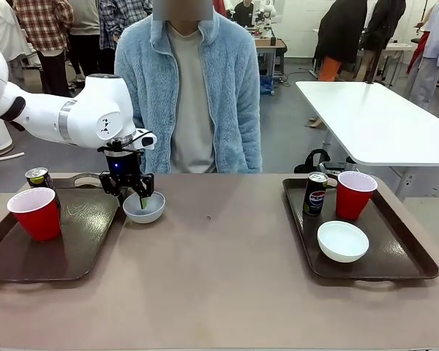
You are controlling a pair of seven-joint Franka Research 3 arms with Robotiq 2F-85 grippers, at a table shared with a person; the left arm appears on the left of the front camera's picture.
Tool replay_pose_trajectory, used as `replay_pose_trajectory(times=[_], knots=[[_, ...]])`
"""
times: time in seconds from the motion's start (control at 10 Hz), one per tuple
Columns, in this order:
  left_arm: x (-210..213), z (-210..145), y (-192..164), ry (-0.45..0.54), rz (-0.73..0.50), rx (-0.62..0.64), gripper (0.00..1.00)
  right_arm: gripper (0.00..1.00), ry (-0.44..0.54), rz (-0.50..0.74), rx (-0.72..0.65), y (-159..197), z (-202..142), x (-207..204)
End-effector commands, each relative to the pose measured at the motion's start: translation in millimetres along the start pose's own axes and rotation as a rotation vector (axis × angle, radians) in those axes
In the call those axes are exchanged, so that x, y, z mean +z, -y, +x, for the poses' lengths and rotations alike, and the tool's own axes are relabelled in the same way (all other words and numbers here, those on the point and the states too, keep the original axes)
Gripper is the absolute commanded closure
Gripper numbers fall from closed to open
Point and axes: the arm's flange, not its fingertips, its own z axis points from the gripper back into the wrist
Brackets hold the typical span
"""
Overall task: Prepare tableware on both trays.
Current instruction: Pick up a Picnic Bowl from the table and place it on a Handle tray.
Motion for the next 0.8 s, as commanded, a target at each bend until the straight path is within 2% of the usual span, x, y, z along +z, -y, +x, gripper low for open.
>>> replay_pose_trajectory(times=[0.0,0.1,0.2,0.3,0.4,0.5,0.7], knots=[[-3.6,3.8,1.3,-0.008,0.012,-0.010,0.54,0.07,-0.005,0.005,-0.004,-1.4,1.6,1.5],[-3.7,3.7,1.6,-0.008,0.013,-0.012,0.57,0.07,-0.005,0.005,-0.004,-1.4,1.6,1.5],[-3.0,3.5,1.1,-0.005,0.015,-0.015,0.72,0.07,-0.005,0.005,-0.004,-1.4,1.6,1.5],[-3.1,3.3,0.6,-0.005,0.016,-0.017,0.75,0.07,-0.005,0.005,-0.004,-1.4,1.6,1.5],[-3.3,3.1,0.2,-0.005,0.016,-0.020,0.90,0.07,-0.005,0.005,-0.004,-1.4,1.6,1.5],[-2.5,3.1,-0.1,-0.004,0.012,-0.020,1.00,0.07,-0.005,0.005,-0.004,-1.4,1.6,1.5],[2.4,-3.2,1.5,-0.026,-0.005,-0.042,1.00,0.07,-0.005,0.005,-0.004,-1.4,1.6,1.5]])
